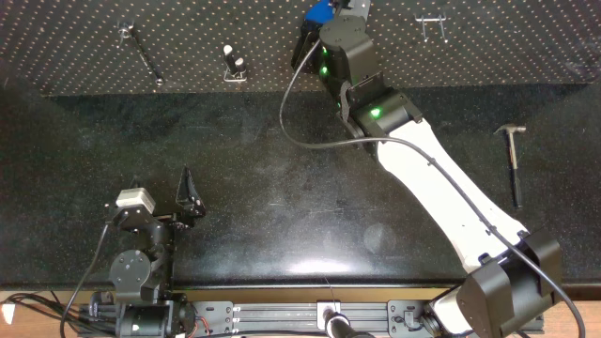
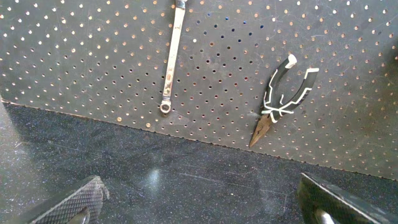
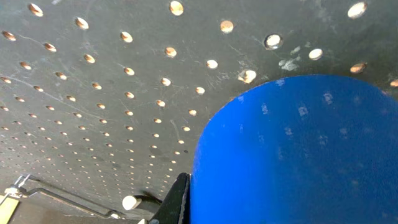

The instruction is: Place Tools Onto Pegboard

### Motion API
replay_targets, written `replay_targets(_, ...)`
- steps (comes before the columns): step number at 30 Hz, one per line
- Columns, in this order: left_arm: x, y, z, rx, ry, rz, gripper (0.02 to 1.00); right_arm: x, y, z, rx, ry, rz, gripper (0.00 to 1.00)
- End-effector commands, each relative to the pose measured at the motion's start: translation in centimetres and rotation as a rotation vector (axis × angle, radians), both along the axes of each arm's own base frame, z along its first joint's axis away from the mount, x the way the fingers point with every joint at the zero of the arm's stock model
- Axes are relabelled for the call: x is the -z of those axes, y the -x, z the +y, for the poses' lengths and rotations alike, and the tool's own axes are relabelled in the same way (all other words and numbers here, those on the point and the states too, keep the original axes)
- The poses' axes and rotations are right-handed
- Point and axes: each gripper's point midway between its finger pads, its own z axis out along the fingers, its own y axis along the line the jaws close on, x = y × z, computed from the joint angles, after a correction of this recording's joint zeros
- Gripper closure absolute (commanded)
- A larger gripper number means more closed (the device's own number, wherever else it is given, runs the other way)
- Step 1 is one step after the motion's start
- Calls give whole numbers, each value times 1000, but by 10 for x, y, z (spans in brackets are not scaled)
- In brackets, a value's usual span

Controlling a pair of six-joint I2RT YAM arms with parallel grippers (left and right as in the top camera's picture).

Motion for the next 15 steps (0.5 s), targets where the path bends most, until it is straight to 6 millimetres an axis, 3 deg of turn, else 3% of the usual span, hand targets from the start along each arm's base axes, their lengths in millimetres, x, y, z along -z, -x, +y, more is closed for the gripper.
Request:
replay_targets(1, 1, 1, 4, -19, -6, 0, 23, -15, -12, -2, 27, -27, -48, 925)
replay_targets(15, 1, 1, 4, -19, -6, 0, 25, -20, -17, 12, -28, -57, -64, 925)
